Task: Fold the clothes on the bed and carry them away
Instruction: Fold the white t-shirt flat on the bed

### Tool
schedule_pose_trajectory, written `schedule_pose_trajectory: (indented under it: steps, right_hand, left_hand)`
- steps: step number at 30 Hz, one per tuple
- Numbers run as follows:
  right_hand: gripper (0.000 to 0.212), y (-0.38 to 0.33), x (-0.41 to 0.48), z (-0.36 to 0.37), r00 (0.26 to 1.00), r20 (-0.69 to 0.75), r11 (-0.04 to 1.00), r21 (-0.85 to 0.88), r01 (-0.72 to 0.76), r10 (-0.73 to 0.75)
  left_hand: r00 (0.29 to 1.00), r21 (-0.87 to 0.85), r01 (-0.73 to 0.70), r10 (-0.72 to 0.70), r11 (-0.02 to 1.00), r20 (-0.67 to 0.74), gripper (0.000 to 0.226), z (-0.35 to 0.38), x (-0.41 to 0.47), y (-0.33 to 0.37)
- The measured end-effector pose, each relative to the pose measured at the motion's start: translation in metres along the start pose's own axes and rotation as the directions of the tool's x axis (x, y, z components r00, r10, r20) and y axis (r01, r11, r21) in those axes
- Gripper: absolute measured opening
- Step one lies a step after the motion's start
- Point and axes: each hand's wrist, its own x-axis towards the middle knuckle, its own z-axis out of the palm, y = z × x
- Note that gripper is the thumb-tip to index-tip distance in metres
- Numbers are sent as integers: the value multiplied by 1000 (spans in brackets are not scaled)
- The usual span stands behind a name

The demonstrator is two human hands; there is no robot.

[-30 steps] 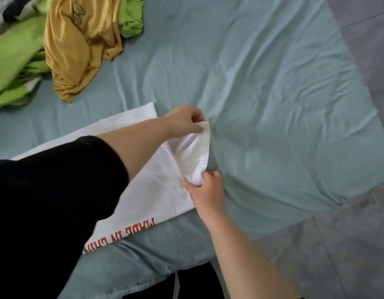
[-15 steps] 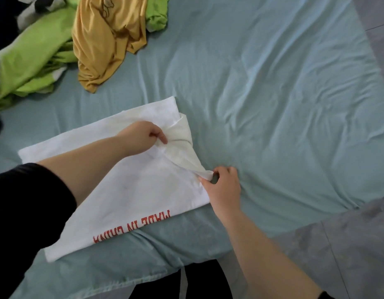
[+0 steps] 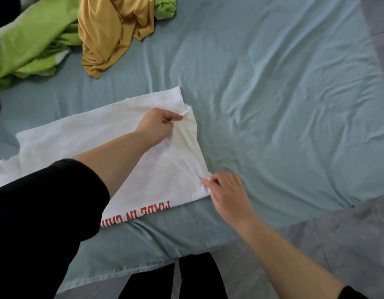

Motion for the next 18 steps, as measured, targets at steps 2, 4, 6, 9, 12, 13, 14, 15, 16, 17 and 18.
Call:
schedule_pose_trajectory:
  steps: [2,4,6,9,12,13,14,15,16,17,18]
  right_hand:
    - [35,1,-5,-4,999,-44,999,-32,15,-16]
    - [30,-5,2,-7,994,-102,999,-23,34,-36]
    - [40,-13,15,-7,997,-49,998,-28,58,-59]
    - [64,-16,15,4,961,271,991,-105,83,-52]
    - [82,-5,-10,9,895,444,976,-176,125,-35]
    - [82,-2,-17,8,887,459,970,-199,143,-37]
    - [81,-1,-20,7,886,461,966,-212,151,-37]
    - [78,-3,-21,4,893,448,966,-214,143,-33]
    - [72,-5,-19,1,908,417,971,-206,124,-28]
    - [65,-8,-16,-3,928,373,977,-187,102,-25]
    - [55,-12,-10,-7,947,322,984,-157,79,-25]
  left_hand:
    - [972,334,-104,167,937,-165,37,2,-12,-2]
    - [908,429,-282,383,858,-169,36,11,-26,-5]
    - [886,447,-425,464,787,26,43,27,-35,-14]
    - [933,567,-359,281,742,223,75,40,-29,-38]
    - [938,706,-344,198,619,283,103,38,-18,-52]
    - [936,717,-350,199,602,290,107,38,-17,-53]
    - [937,719,-348,202,601,285,109,38,-18,-52]
    - [940,721,-341,207,603,272,108,39,-20,-51]
    - [942,718,-337,219,609,256,106,40,-23,-50]
    - [943,709,-333,234,622,238,102,39,-26,-48]
    - [945,683,-327,246,653,216,95,38,-31,-48]
